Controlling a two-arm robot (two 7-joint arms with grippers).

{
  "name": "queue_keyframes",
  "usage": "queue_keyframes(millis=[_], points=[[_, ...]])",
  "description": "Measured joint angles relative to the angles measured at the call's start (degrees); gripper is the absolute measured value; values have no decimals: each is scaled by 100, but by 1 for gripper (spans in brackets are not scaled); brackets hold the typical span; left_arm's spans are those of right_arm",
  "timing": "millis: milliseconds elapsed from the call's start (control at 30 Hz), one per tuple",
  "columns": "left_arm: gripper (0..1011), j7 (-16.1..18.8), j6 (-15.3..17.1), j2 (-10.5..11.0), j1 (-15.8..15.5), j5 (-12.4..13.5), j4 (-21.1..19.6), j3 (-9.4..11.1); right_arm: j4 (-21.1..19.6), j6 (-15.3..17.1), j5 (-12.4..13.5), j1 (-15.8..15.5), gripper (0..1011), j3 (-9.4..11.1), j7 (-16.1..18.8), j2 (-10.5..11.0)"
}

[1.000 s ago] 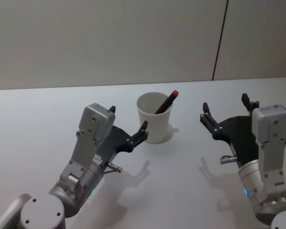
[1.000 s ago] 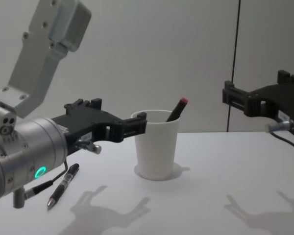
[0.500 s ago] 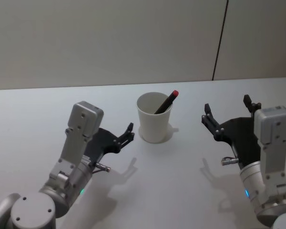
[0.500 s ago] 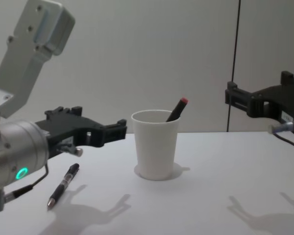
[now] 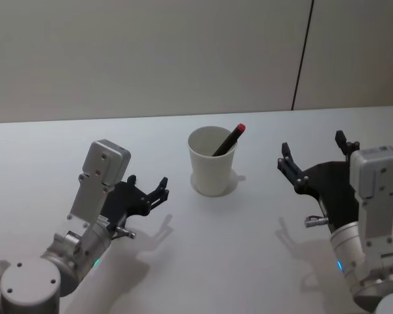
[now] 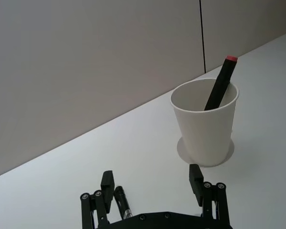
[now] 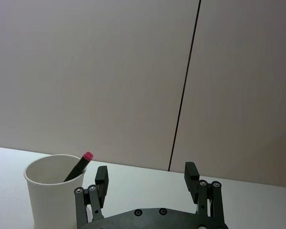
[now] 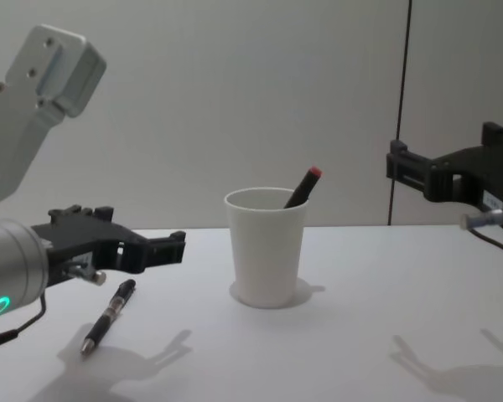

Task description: Place the pen into the pen holder.

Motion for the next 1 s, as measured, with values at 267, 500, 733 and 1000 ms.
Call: queue_keyframes(millis=[267, 500, 733, 1000], points=[[1004, -205, 273, 19, -63, -74, 107, -70, -5, 0, 0, -4, 1001, 0, -3, 2], [1004, -308, 594, -11, -139, -296, 227, -131, -8, 0, 0, -7, 1001, 0, -4, 2], [1004, -311, 885, -80, -211, -579, 376, -190, -9, -1, 0, -9, 1001, 0, -4, 3], [1004, -222, 1081, -160, -283, -819, 543, -244, -9, -1, 0, -9, 1001, 0, -3, 2]])
